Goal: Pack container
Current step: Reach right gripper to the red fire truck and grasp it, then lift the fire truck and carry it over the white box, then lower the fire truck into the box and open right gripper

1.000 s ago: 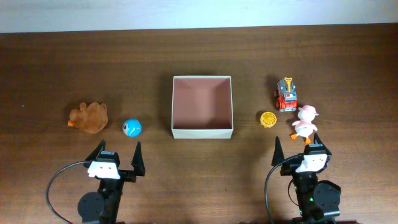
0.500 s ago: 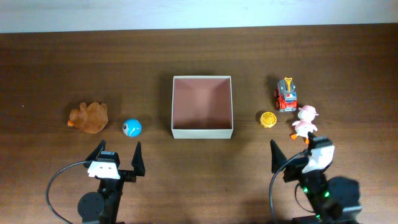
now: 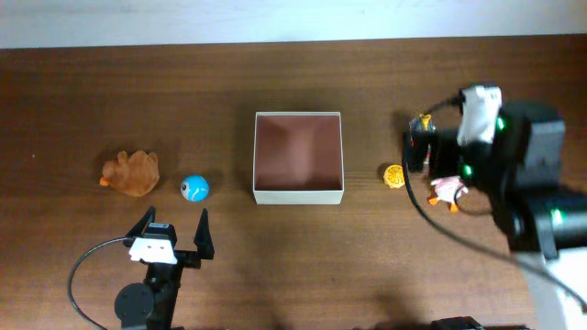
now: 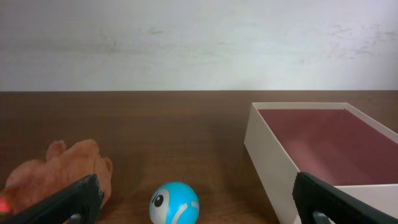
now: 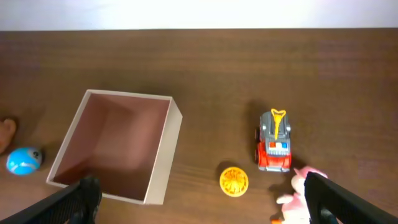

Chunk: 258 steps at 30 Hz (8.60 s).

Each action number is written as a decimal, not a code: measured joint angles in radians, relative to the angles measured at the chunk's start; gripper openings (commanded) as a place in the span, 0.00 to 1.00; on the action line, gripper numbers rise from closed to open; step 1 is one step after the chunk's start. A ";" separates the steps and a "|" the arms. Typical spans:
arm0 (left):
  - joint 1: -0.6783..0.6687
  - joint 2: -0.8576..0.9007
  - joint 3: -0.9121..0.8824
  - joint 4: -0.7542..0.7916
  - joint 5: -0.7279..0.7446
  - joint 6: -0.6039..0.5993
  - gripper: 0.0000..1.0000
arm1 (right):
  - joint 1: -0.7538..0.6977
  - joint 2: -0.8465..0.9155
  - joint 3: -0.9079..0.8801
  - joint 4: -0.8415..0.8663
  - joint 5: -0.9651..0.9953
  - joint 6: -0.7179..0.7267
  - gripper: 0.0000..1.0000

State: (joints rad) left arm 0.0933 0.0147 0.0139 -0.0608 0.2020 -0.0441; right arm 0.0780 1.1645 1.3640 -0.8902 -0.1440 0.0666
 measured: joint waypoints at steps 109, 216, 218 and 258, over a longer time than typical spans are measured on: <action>0.000 0.000 0.000 0.000 0.000 0.000 1.00 | -0.179 1.032 0.673 -0.348 -0.125 -0.269 0.54; 0.000 0.000 0.000 0.000 0.000 0.000 1.00 | 0.523 1.118 0.768 -0.098 0.105 0.291 0.70; 0.000 0.000 0.000 0.000 0.000 0.000 0.99 | 0.521 1.117 0.769 -0.115 0.120 0.286 0.57; 0.000 0.000 0.000 0.000 0.000 0.000 1.00 | 0.484 1.212 0.769 -0.130 0.251 0.285 0.26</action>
State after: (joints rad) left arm 0.0933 0.0147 0.0139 -0.0605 0.2020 -0.0444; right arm 0.5625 2.3768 2.1330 -1.0199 0.1070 0.3511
